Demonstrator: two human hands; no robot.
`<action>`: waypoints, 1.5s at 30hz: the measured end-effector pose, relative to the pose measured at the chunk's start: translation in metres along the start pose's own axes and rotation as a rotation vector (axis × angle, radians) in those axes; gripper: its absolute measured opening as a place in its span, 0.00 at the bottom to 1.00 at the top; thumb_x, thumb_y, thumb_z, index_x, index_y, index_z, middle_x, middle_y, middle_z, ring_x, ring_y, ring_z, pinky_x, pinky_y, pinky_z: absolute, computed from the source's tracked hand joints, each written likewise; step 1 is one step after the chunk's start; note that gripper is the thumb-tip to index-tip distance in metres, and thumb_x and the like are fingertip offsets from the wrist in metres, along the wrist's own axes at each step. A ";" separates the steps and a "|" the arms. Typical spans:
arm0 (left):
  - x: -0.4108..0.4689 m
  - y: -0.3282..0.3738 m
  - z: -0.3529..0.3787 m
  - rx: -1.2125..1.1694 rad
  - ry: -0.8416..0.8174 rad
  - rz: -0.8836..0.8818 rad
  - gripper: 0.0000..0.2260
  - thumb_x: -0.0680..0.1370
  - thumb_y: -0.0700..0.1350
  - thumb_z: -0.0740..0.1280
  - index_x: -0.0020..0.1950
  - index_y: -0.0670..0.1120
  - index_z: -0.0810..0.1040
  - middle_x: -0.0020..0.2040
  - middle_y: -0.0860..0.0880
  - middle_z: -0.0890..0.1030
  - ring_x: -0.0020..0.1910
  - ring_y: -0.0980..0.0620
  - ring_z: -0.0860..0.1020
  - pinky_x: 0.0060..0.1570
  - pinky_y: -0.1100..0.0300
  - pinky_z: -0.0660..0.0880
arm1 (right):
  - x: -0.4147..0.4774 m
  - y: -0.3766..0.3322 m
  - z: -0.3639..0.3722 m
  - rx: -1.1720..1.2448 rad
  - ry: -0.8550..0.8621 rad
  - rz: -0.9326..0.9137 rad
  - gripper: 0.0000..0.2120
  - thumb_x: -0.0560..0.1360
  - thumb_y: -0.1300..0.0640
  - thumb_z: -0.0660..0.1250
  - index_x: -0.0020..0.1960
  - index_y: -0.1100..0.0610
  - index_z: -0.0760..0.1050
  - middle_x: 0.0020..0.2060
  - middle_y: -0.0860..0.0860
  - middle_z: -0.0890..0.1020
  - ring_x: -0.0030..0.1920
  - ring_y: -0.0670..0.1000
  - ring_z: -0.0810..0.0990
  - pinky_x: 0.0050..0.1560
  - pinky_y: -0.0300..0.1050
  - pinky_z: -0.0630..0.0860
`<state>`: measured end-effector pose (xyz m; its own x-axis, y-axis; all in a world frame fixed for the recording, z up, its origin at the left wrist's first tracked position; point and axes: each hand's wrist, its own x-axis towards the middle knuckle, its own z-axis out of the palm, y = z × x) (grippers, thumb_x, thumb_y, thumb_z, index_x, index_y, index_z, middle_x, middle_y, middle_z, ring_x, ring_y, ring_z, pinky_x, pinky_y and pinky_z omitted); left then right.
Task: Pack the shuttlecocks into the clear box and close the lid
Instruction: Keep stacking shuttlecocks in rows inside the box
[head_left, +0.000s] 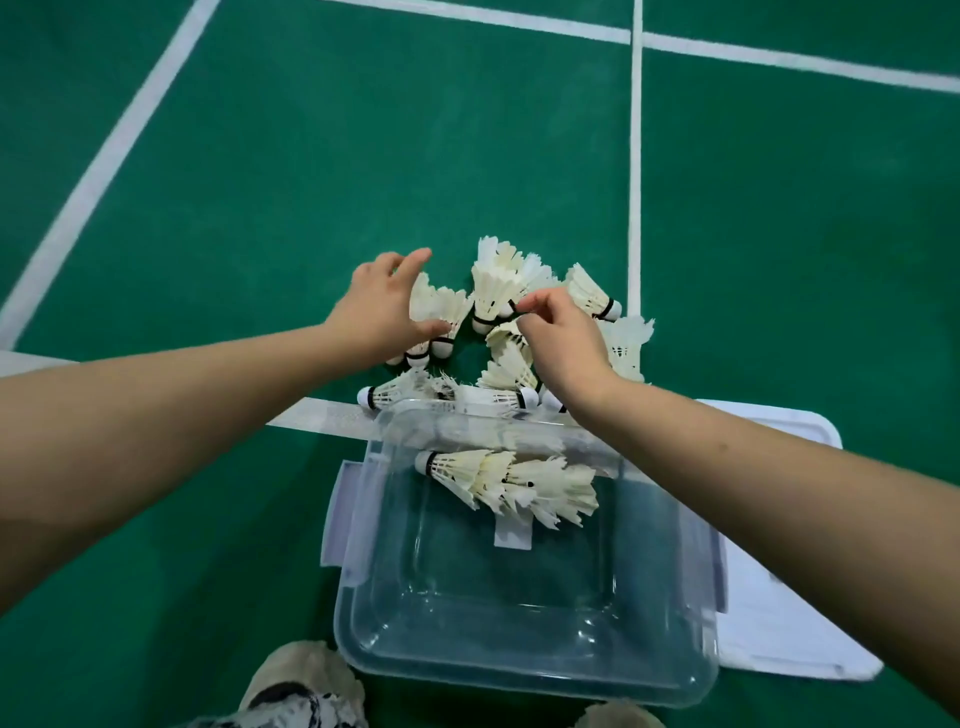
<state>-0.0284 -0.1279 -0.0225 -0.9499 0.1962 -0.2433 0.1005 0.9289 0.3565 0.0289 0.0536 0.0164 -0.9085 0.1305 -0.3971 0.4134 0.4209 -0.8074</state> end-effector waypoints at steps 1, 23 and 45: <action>0.004 -0.004 0.004 0.014 -0.025 -0.018 0.37 0.71 0.60 0.67 0.74 0.53 0.52 0.72 0.42 0.61 0.71 0.40 0.58 0.68 0.44 0.60 | 0.002 0.001 0.002 -0.009 -0.008 0.007 0.09 0.77 0.60 0.56 0.53 0.52 0.72 0.37 0.46 0.74 0.32 0.46 0.69 0.32 0.42 0.65; 0.032 -0.010 0.011 0.226 -0.223 0.063 0.25 0.71 0.58 0.69 0.64 0.51 0.68 0.64 0.42 0.63 0.47 0.44 0.74 0.52 0.51 0.75 | 0.003 0.009 0.007 0.001 -0.069 0.026 0.06 0.77 0.58 0.57 0.49 0.51 0.72 0.33 0.45 0.72 0.30 0.46 0.67 0.31 0.42 0.64; -0.024 0.013 -0.067 0.136 0.024 0.178 0.20 0.72 0.53 0.69 0.61 0.48 0.70 0.62 0.42 0.64 0.47 0.45 0.70 0.54 0.54 0.70 | -0.035 -0.021 -0.015 0.019 -0.009 -0.073 0.06 0.78 0.58 0.57 0.48 0.51 0.72 0.34 0.43 0.73 0.30 0.44 0.68 0.31 0.40 0.64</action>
<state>-0.0237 -0.1417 0.0479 -0.9201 0.3550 -0.1654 0.3049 0.9144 0.2664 0.0512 0.0539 0.0533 -0.9358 0.0919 -0.3405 0.3470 0.4123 -0.8424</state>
